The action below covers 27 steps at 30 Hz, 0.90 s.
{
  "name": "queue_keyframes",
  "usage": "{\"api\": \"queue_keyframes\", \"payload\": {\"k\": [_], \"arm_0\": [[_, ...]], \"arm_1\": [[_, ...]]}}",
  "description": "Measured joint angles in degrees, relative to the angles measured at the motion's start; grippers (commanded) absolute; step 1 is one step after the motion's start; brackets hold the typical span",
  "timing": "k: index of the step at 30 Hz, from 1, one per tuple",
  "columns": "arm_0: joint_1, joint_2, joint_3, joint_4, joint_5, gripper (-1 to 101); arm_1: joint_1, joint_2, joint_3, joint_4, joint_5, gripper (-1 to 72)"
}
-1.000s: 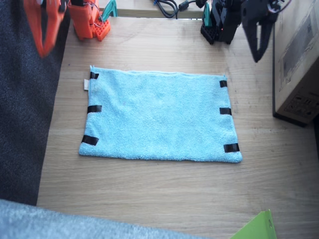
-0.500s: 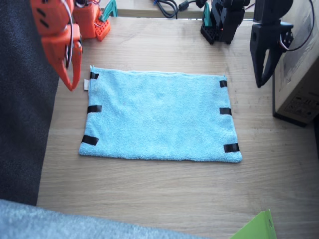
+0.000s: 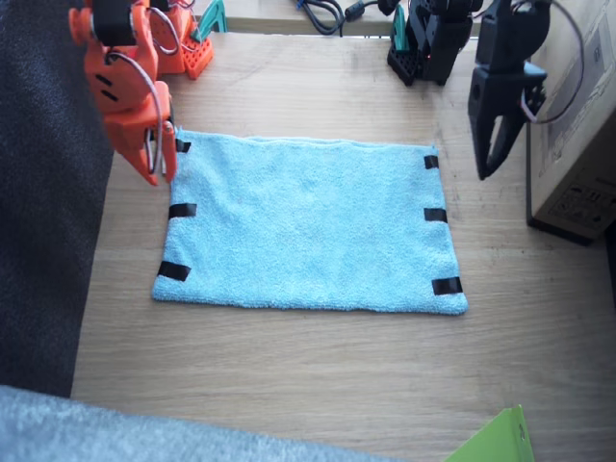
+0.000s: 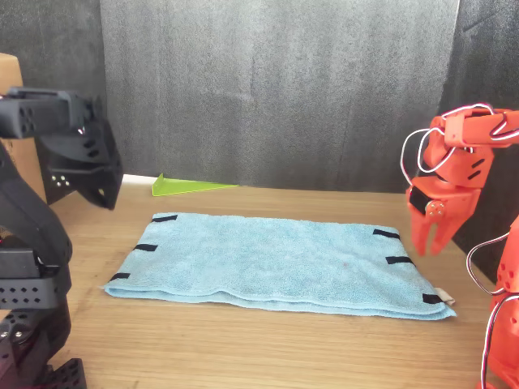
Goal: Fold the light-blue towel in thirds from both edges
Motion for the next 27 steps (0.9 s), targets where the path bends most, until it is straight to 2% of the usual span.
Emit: {"api": "queue_keyframes", "payload": {"k": [7,19,22,27], "arm_0": [[-1.2,-0.4,-0.4,0.5,0.0,0],[-2.1,-1.8,-0.8,0.2,-0.7,0],[-2.6,-1.8,-0.8,0.1,-0.9,10],[-5.1,-1.8,-0.8,0.5,-0.9,15]], "arm_1": [[3.5,4.9,0.3,0.9,-0.3,19.3],[0.7,3.1,4.2,-2.3,-1.4,20.1],[0.4,1.9,4.9,-2.2,-1.4,20.4],[0.7,1.7,4.9,-2.1,-1.4,21.5]]}}
